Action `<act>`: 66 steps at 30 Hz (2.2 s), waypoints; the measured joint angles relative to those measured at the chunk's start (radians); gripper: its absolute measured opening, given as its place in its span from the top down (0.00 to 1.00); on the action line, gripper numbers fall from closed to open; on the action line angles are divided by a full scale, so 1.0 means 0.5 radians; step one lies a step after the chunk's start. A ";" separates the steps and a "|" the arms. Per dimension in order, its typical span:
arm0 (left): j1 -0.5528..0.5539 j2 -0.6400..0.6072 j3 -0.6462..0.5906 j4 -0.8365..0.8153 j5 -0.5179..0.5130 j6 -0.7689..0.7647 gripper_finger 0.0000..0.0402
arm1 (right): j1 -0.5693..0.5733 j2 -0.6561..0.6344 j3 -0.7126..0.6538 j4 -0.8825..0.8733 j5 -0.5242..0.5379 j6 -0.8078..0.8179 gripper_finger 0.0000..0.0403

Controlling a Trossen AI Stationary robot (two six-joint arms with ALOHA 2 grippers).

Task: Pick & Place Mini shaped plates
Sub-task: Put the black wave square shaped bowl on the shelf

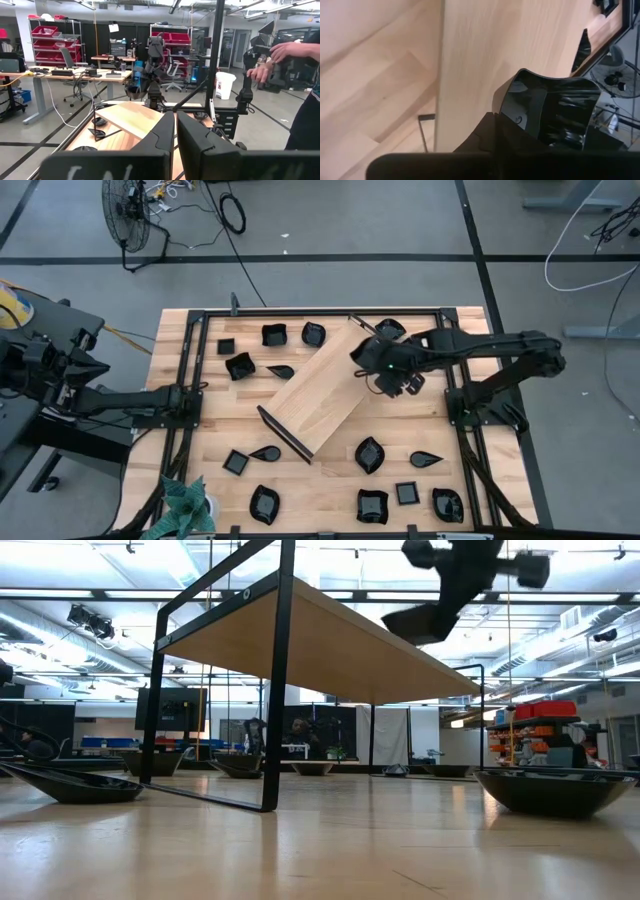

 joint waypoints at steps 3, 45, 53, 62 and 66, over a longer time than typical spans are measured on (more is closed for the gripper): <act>0.000 0.000 0.000 0.000 0.001 0.000 0.94 | -0.038 -0.001 -0.097 0.109 -0.001 -0.065 1.00; 0.001 0.000 0.000 0.000 0.000 0.000 0.94 | -0.560 0.013 -0.300 0.335 -0.494 -0.546 1.00; 0.000 0.000 0.000 0.000 0.000 0.000 0.94 | -0.572 0.030 -0.299 0.334 -0.553 -0.546 1.00; 0.001 0.000 0.000 0.000 0.000 0.000 0.94 | -0.579 0.050 -0.299 0.350 -0.558 -0.547 0.99; 0.001 0.000 0.000 0.000 0.000 0.000 0.94 | -0.579 0.050 -0.299 0.352 -0.530 -0.547 0.97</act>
